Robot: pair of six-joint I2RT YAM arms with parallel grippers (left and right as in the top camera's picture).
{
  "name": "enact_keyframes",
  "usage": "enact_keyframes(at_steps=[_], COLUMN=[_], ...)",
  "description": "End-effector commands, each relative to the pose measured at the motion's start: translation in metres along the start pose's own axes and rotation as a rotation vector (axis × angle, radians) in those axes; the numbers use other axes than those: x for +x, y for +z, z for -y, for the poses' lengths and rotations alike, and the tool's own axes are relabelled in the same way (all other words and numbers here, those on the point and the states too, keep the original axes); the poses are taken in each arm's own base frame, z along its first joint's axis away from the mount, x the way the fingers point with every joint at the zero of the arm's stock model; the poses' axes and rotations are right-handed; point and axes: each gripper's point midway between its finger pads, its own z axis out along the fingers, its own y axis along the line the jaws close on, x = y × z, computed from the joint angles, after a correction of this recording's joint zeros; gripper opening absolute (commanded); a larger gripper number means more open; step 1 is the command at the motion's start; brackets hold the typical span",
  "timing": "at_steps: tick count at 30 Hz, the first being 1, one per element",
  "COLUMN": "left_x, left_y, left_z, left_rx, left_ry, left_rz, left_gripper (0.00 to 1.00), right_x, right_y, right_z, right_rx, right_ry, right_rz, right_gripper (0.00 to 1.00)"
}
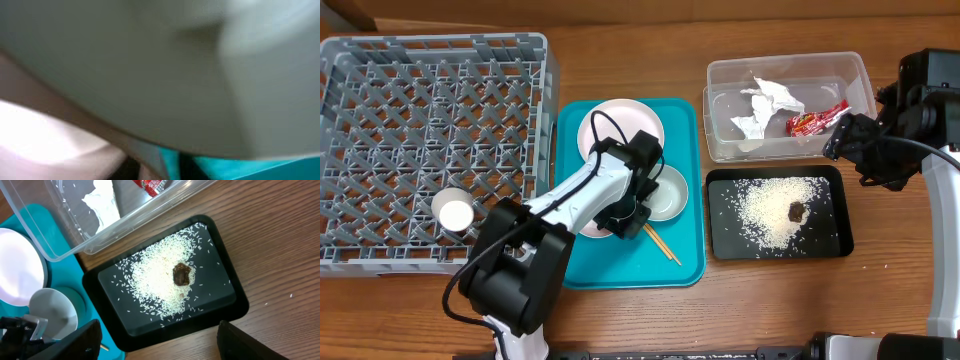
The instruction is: Sort waste into correct bins and load items into the dishwasher
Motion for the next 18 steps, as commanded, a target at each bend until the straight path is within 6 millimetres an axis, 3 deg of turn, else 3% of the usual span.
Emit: enact_keyframes(at_steps=[1, 4, 7, 12, 16, 18], left_x=[0.000, -0.005, -0.019, -0.030, -0.019, -0.011], left_y=[-0.003, -0.016, -0.051, -0.140, -0.195, -0.213], left_z=[-0.006, -0.007, -0.009, -0.033, -0.058, -0.073], left_rx=[-0.041, -0.040, -0.041, -0.008, 0.156, 0.250], left_ry=[-0.008, -0.033, -0.043, -0.126, -0.123, -0.105], left_rz=[-0.007, 0.010, 0.102, 0.374, 0.579, 0.670], left_gripper=[0.04, 0.04, 0.04, 0.04, 0.04, 0.04], right_x=[-0.002, -0.002, -0.002, -0.002, -0.002, -0.002], right_y=[-0.006, -0.006, -0.006, -0.006, -0.006, -0.006], right_z=[0.000, 0.001, 0.001, 0.001, 0.001, 0.001], right_rx=[-0.001, -0.001, -0.001, 0.000, 0.000, -0.001], right_ry=[0.005, 0.005, 0.005, 0.004, 0.004, 0.004], right_rz=[0.022, 0.021, 0.021, 0.021, 0.021, 0.021], right_gripper=[0.75, 0.75, 0.75, 0.75, 0.75, 0.75])
